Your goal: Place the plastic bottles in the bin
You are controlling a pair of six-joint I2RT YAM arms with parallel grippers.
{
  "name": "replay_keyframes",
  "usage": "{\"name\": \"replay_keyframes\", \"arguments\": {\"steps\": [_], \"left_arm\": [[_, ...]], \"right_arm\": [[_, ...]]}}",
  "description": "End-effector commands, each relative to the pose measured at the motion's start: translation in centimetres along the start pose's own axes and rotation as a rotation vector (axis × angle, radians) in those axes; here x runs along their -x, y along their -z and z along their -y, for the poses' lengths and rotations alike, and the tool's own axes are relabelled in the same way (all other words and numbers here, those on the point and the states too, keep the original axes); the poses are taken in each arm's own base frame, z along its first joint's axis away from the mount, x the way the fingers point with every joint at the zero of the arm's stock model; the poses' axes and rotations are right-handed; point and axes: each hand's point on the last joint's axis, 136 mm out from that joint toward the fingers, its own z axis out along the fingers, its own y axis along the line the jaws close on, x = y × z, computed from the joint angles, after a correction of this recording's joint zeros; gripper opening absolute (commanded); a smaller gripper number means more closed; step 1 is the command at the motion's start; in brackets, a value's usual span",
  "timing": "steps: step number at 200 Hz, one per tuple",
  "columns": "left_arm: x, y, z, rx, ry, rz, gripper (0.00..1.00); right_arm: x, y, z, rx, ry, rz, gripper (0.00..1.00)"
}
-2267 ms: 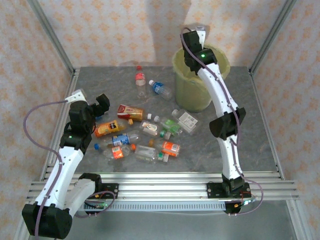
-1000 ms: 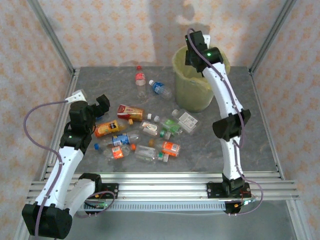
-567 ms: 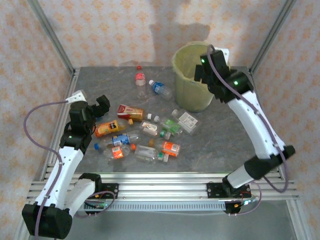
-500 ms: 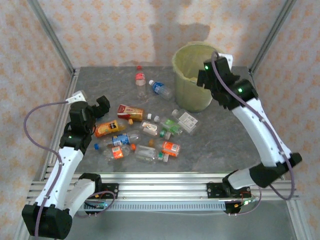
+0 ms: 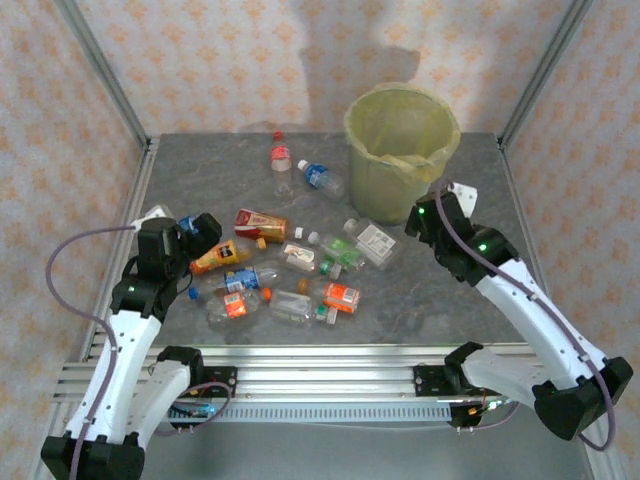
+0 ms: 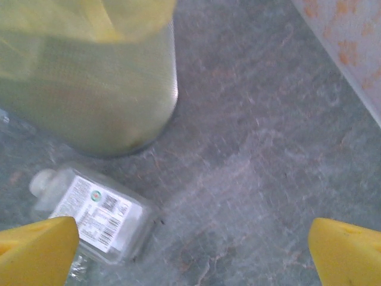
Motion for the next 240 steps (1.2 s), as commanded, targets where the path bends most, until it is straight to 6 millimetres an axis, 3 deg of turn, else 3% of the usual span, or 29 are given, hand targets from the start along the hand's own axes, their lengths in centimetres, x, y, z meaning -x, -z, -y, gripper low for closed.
{"name": "replay_keyframes", "arguments": {"steps": [1,60,176,217,240], "left_arm": [[-3.3,1.0,-2.6,0.082,0.064,-0.107,1.0],[-7.2,2.1,-6.0,0.186,0.109,-0.201,1.0],[-12.1,2.2,-5.4,0.288,-0.011,-0.329,1.0],[-14.3,1.3,-5.2,0.321,0.059,-0.369,0.97],[-14.8,2.0,-6.2,0.381,0.099,-0.373,0.97]], "right_arm": [[-0.8,-0.7,0.0,0.0,-0.074,0.001,0.99],[-3.3,-2.7,0.1,-0.013,-0.104,-0.037,0.99],[-4.1,-3.3,1.4,-0.08,-0.104,-0.038,0.99],[-4.1,-3.2,1.9,-0.105,-0.104,-0.031,0.99],[-3.9,-3.1,2.0,-0.11,-0.097,-0.029,0.99]]}}
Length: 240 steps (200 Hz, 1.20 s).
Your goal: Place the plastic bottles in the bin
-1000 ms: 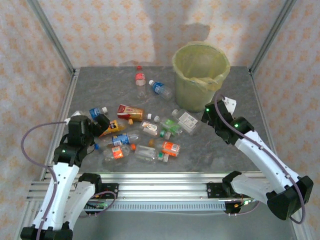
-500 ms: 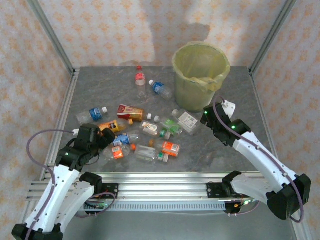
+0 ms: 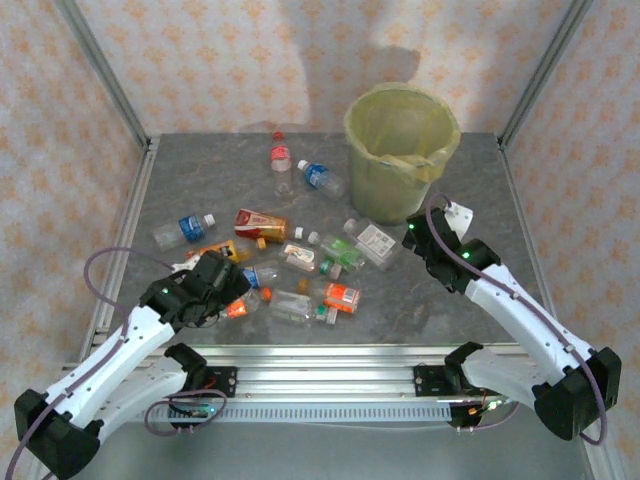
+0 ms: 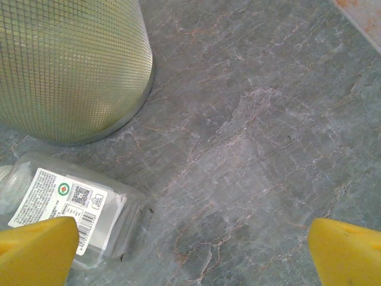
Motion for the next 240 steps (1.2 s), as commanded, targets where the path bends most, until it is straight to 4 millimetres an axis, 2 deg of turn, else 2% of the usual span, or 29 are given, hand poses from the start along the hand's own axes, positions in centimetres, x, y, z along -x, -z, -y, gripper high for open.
{"name": "replay_keyframes", "arguments": {"steps": [1,30,79,139,191,240], "left_arm": [[-0.3,0.0,-1.9,0.079,0.102,0.016,0.97],[-0.7,0.4,-3.0,0.075,0.219,0.026,0.97],[-1.0,-2.1,-2.2,-0.046,0.397,0.05,0.95],[-0.7,-3.1,-1.3,-0.024,0.376,0.06,0.94],[-1.6,-4.1,-2.0,0.015,0.38,0.033,0.93],[-1.6,-5.0,-1.9,0.0,0.403,0.049,0.94]], "right_arm": [[0.2,0.1,1.1,-0.056,0.008,0.017,0.99],[0.3,0.2,1.2,-0.063,0.024,0.016,0.99],[0.4,0.3,0.8,-0.051,0.064,0.004,0.99],[0.0,0.0,0.7,-0.047,0.061,-0.007,0.99],[0.0,-0.1,0.8,-0.056,0.059,-0.007,0.99],[-0.1,-0.3,0.6,-0.053,0.061,-0.011,0.99]]}}
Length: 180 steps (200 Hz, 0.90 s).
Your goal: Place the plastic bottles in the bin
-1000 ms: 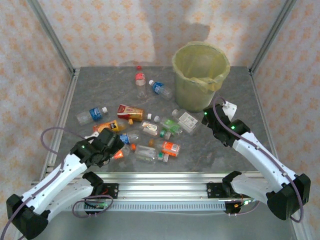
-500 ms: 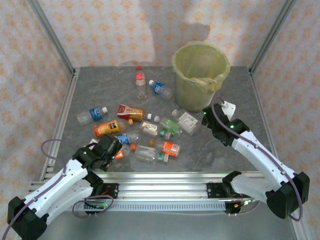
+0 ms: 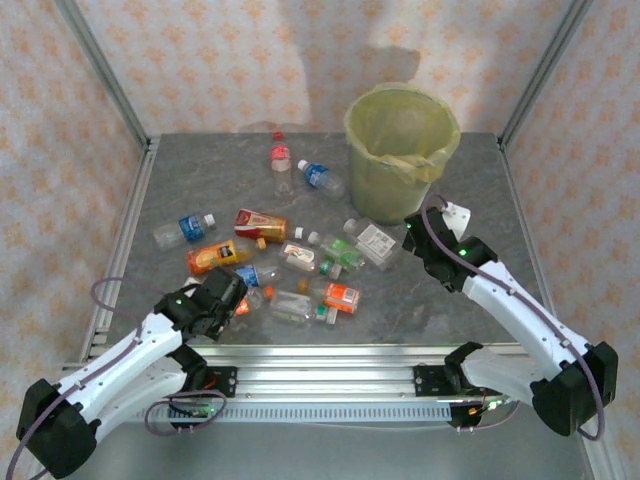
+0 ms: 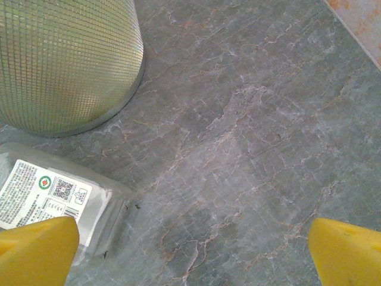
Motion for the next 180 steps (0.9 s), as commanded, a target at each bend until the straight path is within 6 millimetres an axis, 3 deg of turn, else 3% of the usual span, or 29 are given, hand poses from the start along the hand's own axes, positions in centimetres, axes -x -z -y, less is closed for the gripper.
{"name": "replay_keyframes", "arguments": {"steps": [1,53,121,180], "left_arm": [[0.5,-0.6,0.1,-0.015,0.028,0.043,0.94],[1.9,-0.9,1.8,-0.096,0.073,0.128,0.95],[2.2,-2.0,2.2,-0.103,0.086,0.165,0.82],[2.3,-2.6,3.7,-0.066,0.027,0.184,0.82]], "right_arm": [[0.3,0.1,0.3,-0.02,0.005,0.01,0.99],[0.4,0.0,0.1,-0.018,0.01,0.009,0.99],[0.8,0.0,0.4,-0.04,0.009,0.022,0.99],[0.9,0.1,0.5,-0.047,0.007,0.024,0.99]]}}
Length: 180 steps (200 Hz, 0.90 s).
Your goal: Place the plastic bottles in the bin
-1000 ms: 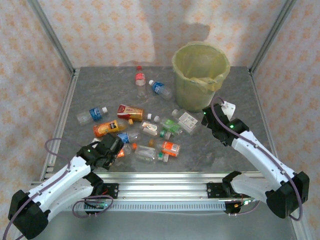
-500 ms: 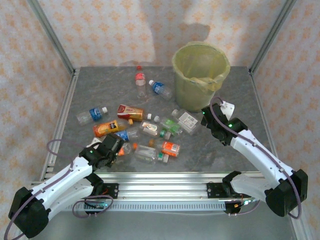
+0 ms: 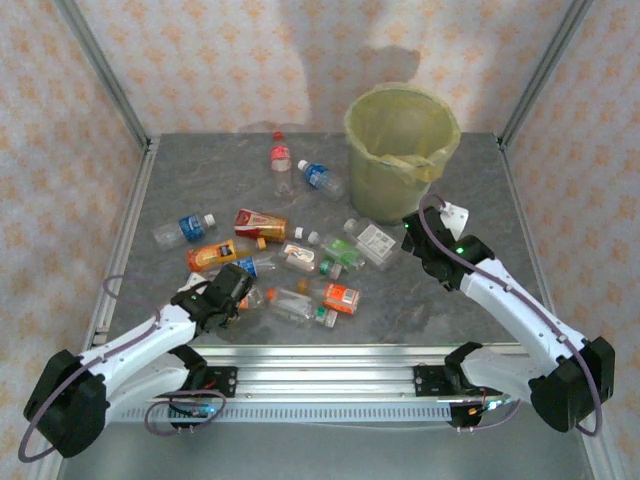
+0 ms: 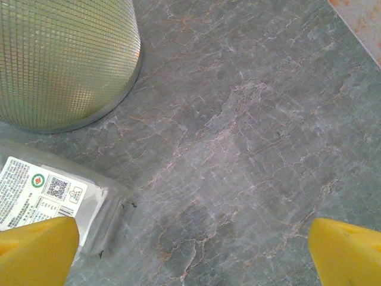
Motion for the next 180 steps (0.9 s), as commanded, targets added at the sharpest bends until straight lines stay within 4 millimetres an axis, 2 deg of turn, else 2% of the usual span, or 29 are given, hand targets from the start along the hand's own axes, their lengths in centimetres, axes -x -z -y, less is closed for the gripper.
{"name": "replay_keyframes", "arguments": {"steps": [1,42,102,150,180], "left_arm": [[0.9,0.3,1.7,-0.023,-0.026,0.059,0.82],[1.8,1.0,2.6,-0.017,-0.064,0.1,0.7],[2.9,2.0,4.1,-0.075,-0.05,0.144,0.58],[3.4,4.1,7.4,-0.142,-0.113,0.147,0.49],[3.9,6.1,9.6,-0.181,-0.16,0.149,0.48]], "right_arm": [[1.1,0.4,0.6,-0.035,-0.004,0.035,0.99],[1.1,0.6,0.9,-0.038,-0.011,0.04,0.99],[1.1,0.4,0.8,-0.034,-0.021,0.044,0.99],[0.9,0.4,0.8,-0.032,-0.025,0.041,0.99],[0.9,0.3,0.8,-0.031,-0.035,0.042,0.99]]}}
